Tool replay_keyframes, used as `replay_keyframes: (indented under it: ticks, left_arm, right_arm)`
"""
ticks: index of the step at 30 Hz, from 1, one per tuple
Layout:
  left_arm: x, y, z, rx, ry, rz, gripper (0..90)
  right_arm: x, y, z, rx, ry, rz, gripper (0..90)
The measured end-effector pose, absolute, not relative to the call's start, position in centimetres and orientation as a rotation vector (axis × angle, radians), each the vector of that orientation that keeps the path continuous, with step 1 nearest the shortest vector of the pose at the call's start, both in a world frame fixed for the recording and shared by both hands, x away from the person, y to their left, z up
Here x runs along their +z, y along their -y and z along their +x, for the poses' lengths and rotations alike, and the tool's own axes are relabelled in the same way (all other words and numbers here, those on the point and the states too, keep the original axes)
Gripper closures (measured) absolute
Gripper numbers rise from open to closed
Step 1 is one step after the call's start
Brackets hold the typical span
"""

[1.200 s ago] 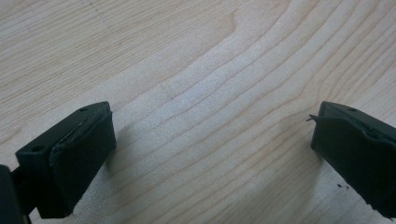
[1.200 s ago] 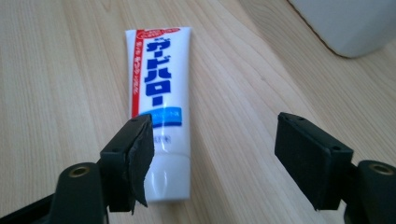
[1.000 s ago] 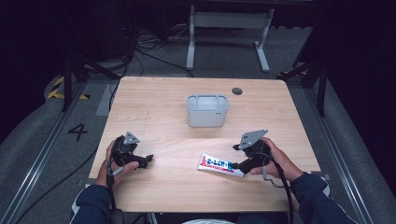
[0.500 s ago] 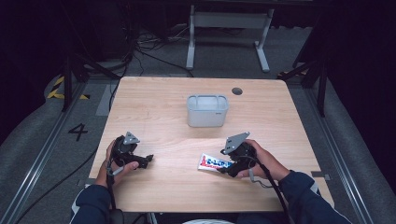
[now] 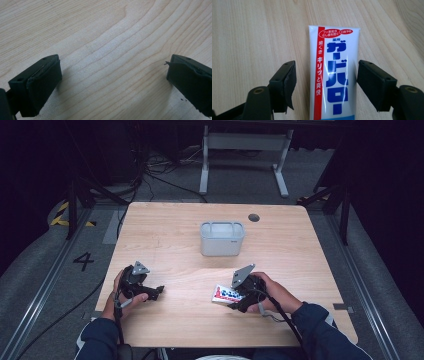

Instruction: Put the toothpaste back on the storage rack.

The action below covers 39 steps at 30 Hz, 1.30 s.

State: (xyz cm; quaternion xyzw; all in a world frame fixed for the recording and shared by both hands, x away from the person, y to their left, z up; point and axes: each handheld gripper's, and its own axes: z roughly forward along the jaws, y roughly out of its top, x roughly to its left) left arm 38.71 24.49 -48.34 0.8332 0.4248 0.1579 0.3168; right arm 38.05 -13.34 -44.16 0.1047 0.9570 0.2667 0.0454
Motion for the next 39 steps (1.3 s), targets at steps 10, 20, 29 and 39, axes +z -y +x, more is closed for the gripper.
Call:
replay_keyframes:
  ticks: [10,20,29,39]
  left_arm:
    - [-48.3,-24.5,38.7,0.418,-1.116,2.196,0.2]
    - [-48.4,-24.4,38.7,0.407,-1.128,2.188,0.2]
    - [-48.4,-24.4,38.6,0.407,-1.129,2.188,0.2]
    - [-48.3,-24.5,38.7,0.411,-1.125,2.190,0.2]
  right_arm:
    - [-45.1,12.0,38.5,0.696,-2.943,0.315,31.6]
    - [-45.4,10.7,39.1,0.680,-3.008,0.294,36.8]
    - [-45.3,10.5,38.9,0.680,-3.016,0.252,40.6]
    - [-44.9,10.6,38.4,0.667,-2.998,0.195,52.5]
